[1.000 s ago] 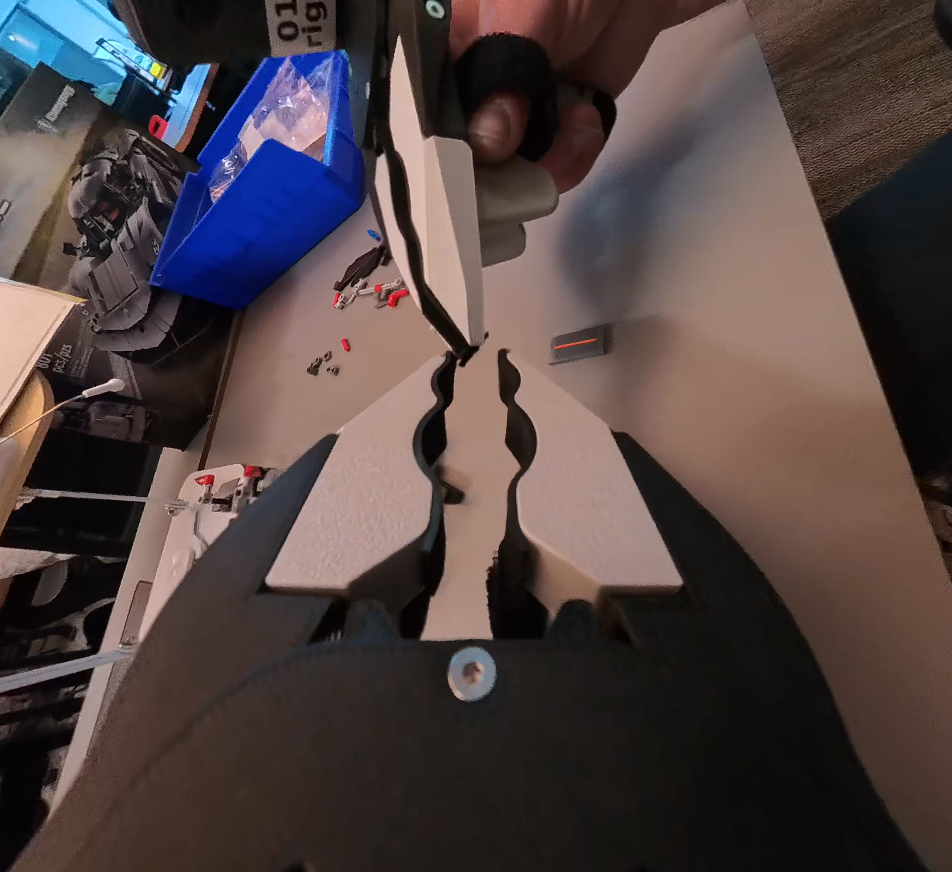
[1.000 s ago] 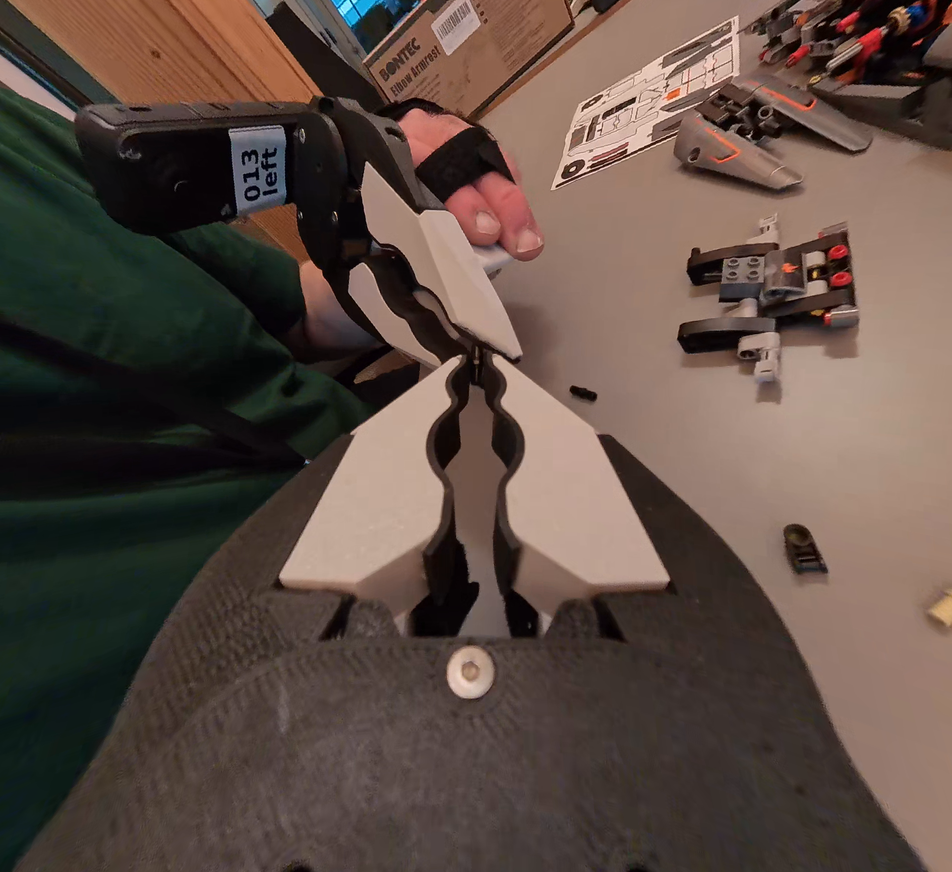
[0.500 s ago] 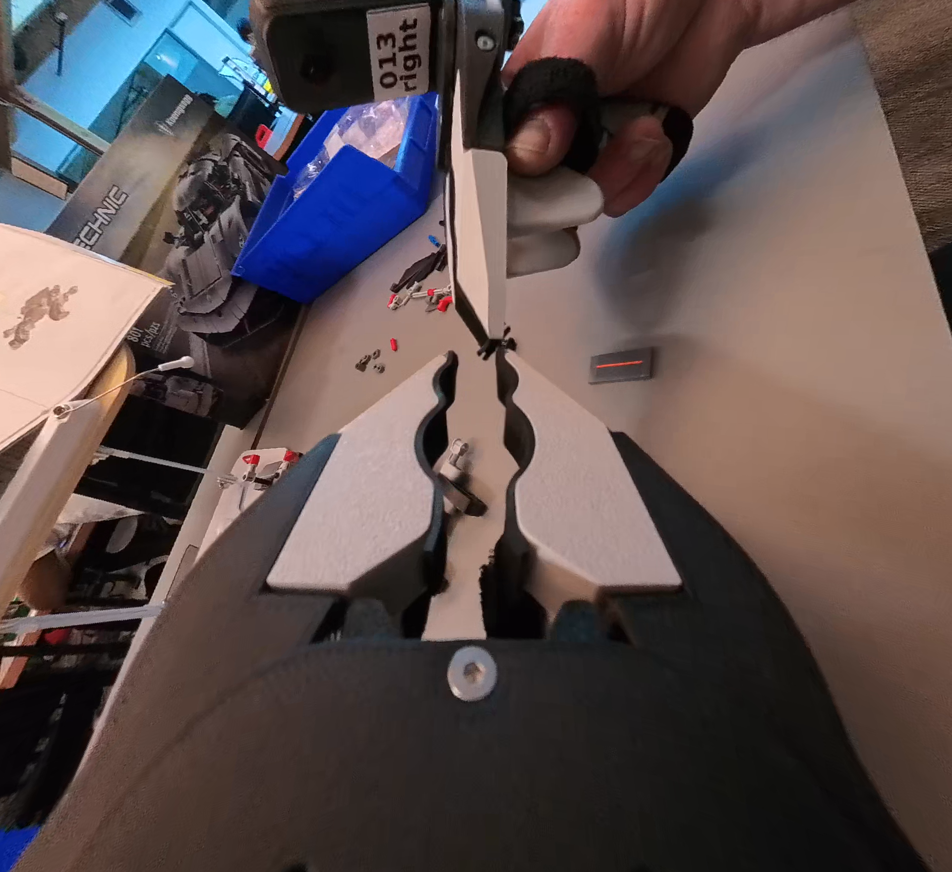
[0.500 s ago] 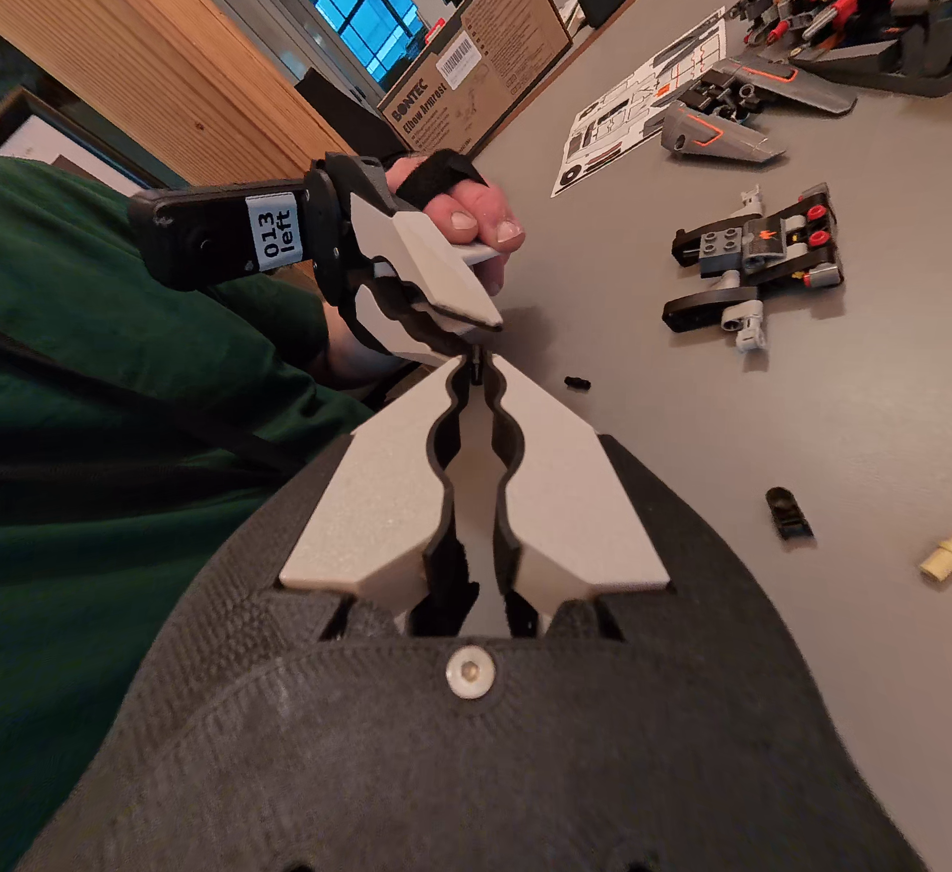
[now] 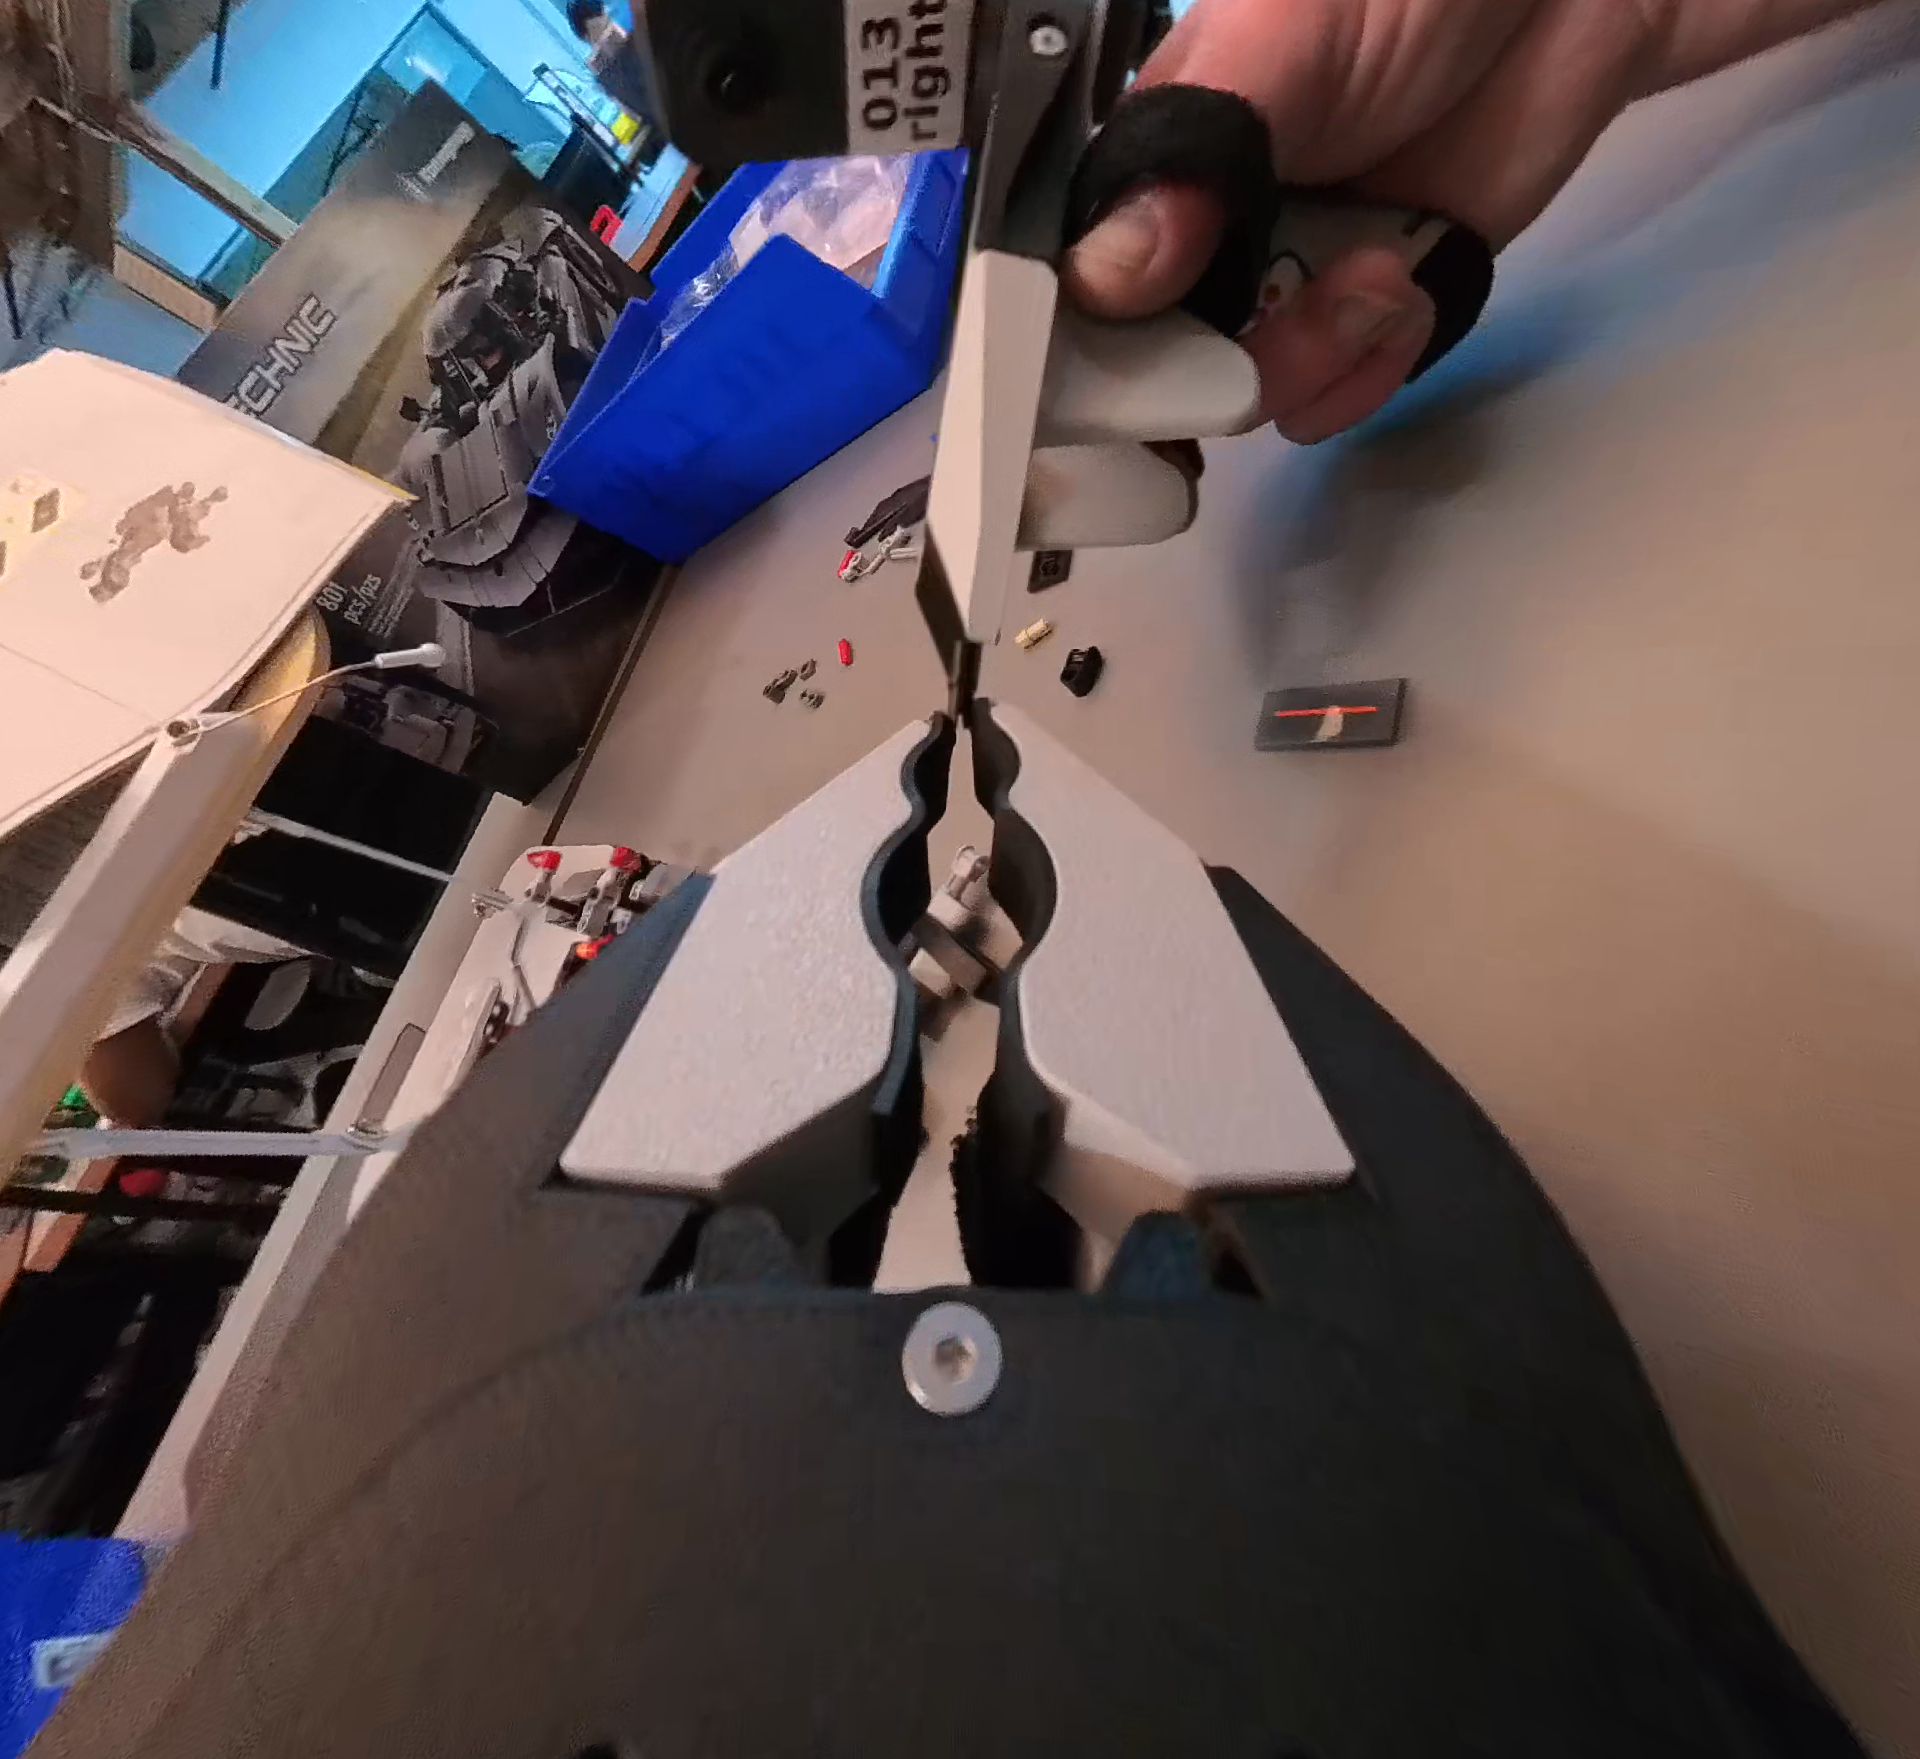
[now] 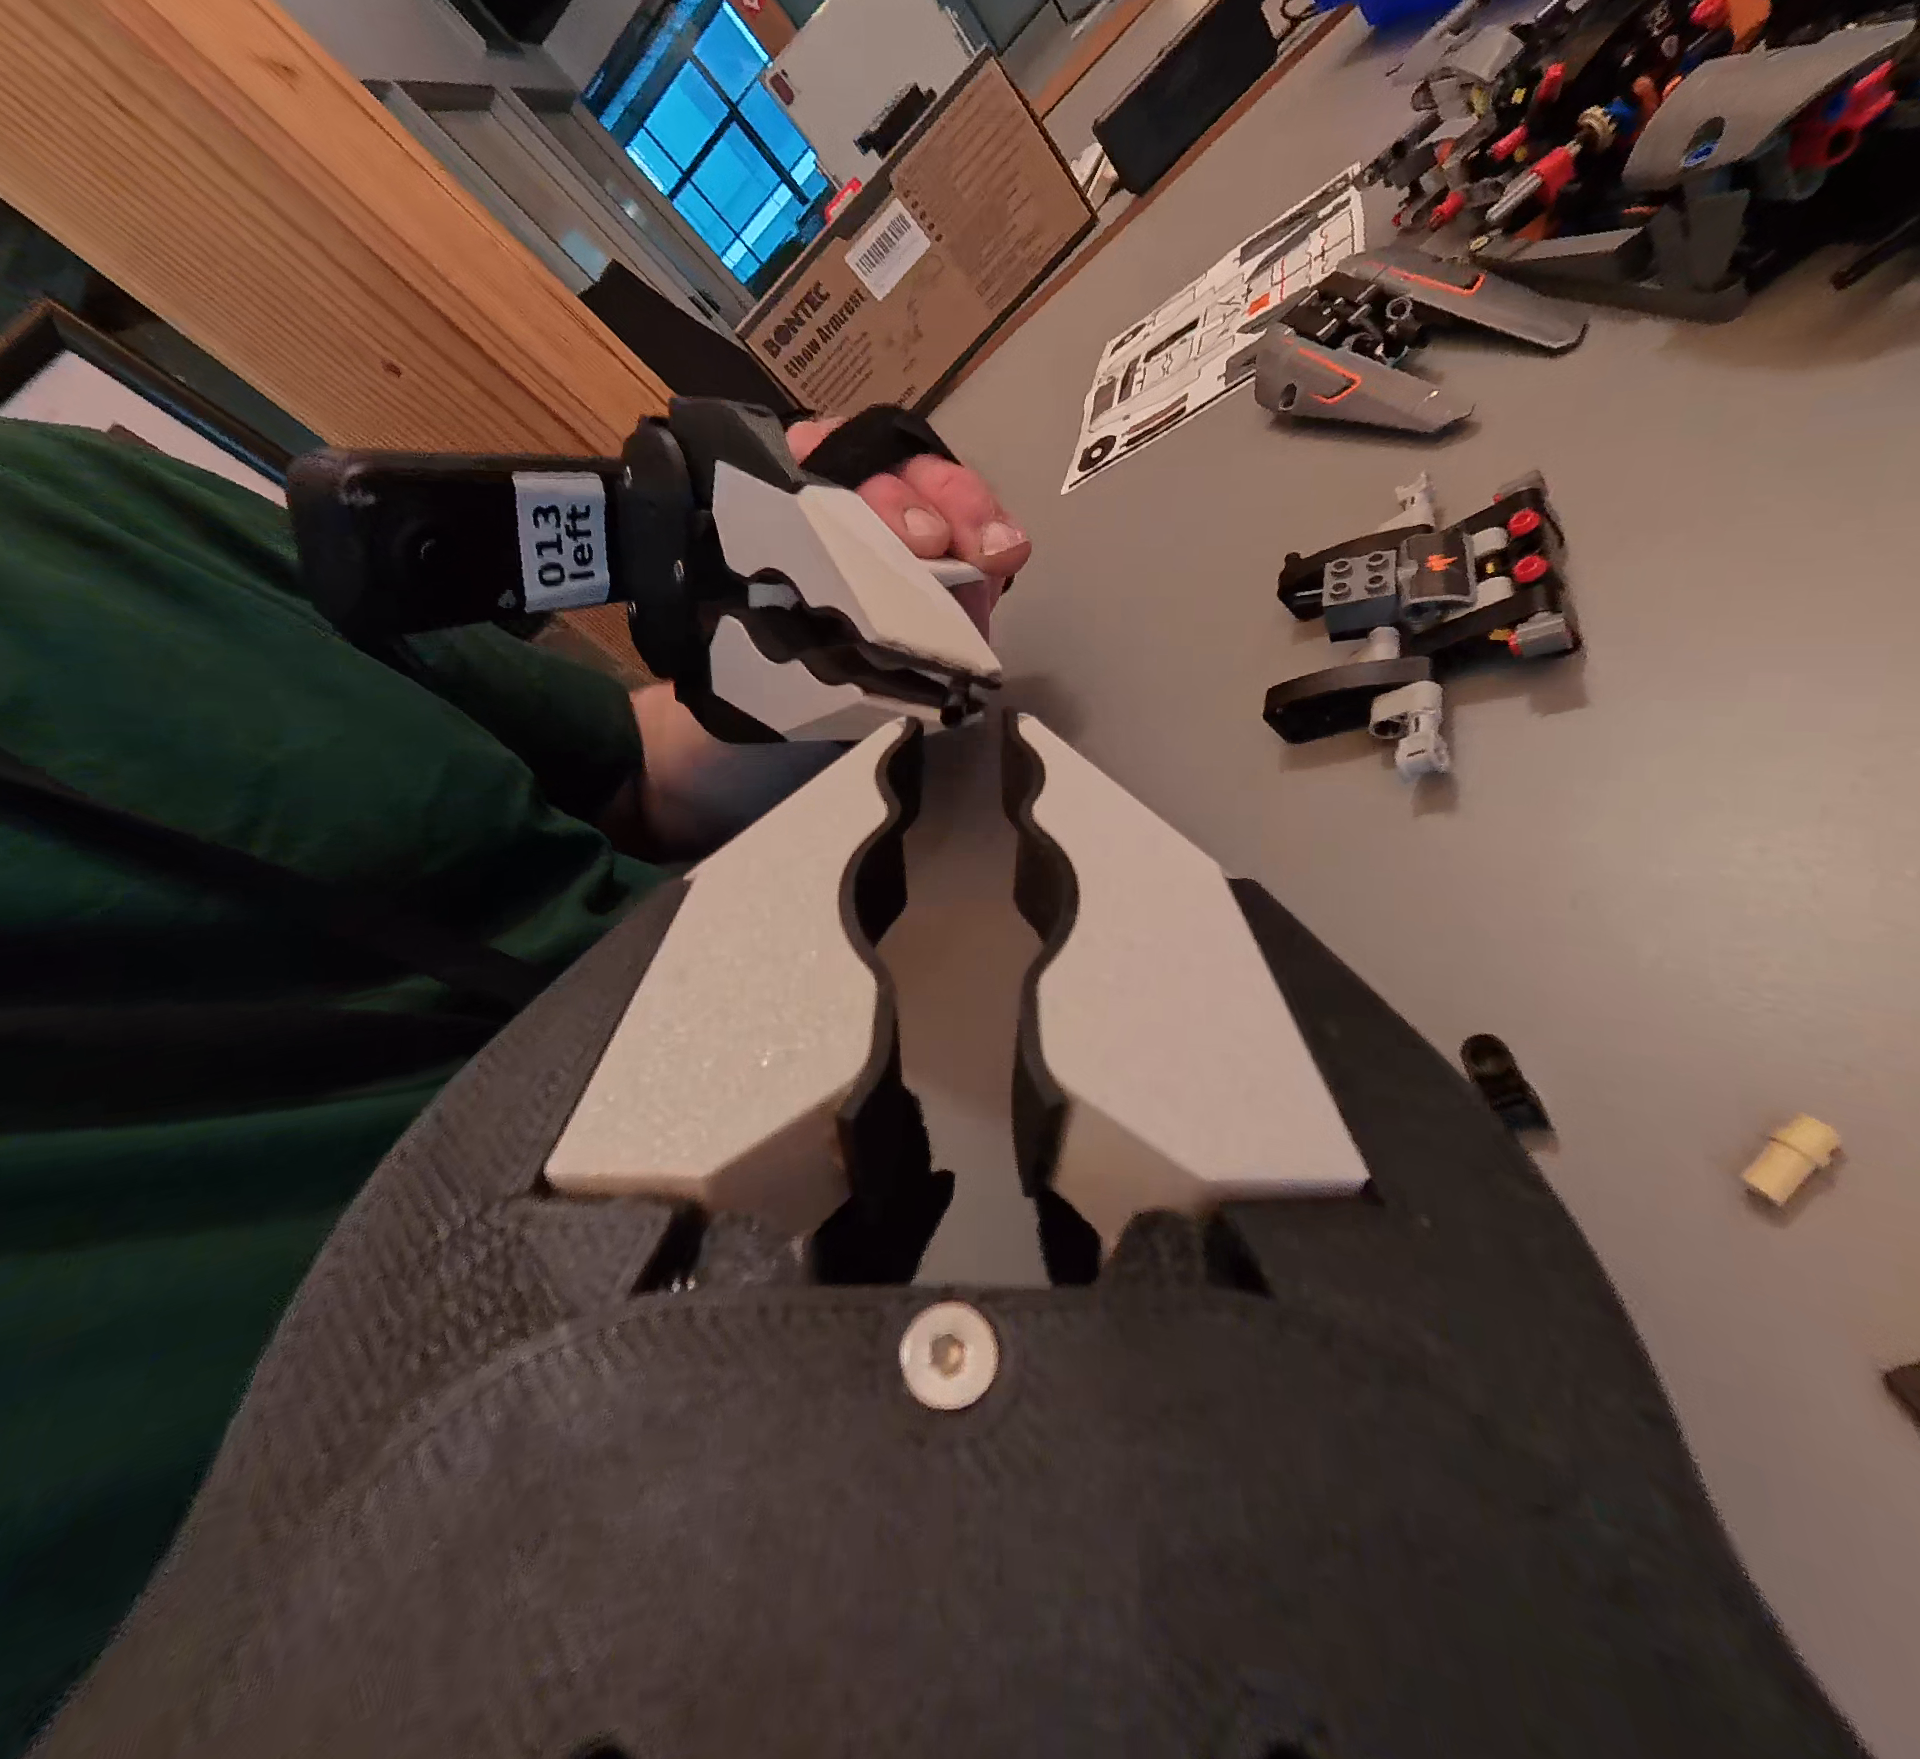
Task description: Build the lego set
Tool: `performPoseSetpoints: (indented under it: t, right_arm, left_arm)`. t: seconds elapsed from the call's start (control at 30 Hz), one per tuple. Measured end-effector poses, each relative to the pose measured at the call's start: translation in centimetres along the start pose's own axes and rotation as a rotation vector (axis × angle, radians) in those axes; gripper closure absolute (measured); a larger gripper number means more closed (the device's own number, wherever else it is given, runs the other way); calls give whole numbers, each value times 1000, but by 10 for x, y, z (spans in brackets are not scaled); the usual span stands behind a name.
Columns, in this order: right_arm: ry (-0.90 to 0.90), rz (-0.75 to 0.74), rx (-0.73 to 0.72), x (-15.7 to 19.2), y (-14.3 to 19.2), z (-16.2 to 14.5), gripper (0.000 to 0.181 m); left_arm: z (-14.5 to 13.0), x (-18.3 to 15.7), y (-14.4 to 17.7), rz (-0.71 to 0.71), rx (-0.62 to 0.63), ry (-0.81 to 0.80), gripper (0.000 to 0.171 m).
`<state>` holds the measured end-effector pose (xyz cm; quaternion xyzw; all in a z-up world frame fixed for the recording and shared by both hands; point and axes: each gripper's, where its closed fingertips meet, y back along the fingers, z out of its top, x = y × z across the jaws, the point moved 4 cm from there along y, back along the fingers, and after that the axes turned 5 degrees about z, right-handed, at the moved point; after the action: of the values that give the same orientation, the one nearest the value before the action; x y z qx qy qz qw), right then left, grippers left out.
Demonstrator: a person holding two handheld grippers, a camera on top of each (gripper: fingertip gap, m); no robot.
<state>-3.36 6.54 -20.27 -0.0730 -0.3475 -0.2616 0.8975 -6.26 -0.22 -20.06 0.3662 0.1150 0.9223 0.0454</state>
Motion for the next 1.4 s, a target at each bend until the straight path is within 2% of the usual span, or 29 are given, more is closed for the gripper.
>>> performPoseSetpoints:
  t: [0.27, 0.37, 0.6, 0.7, 0.83, 0.97, 1.17, 1.4]
  right_arm:
    - [-3, 25, -17, 1, -2, 3, 172]
    - [12, 7, 1, 0, -4, 2, 179]
    - [66, -44, 13, -2, -5, 2, 179]
    - [61, -82, -3, -11, -1, 2, 180]
    - [75, -157, 14, -21, 1, -1, 180]
    - [102, -208, 59, -26, -4, -4, 180]
    - [116, -230, 78, -28, -5, -7, 180]
    - [142, -284, 97, -33, -5, -5, 180]
  left_arm:
    - [1, -1, 1, -21, -24, -2, 170]
    - [0, -1, 0, -16, -12, -17, 169]
    - [-3, 1, -1, -22, 7, 19, 169]
    - [-23, 7, -3, -3, 116, 73, 159]
    - [-57, 9, -3, -22, 308, 215, 159]
    - [-73, -4, -11, -78, 443, 271, 162]
    - [-79, -7, -23, -67, 509, 341, 163]
    - [-78, -6, -31, -50, 506, 387, 165]
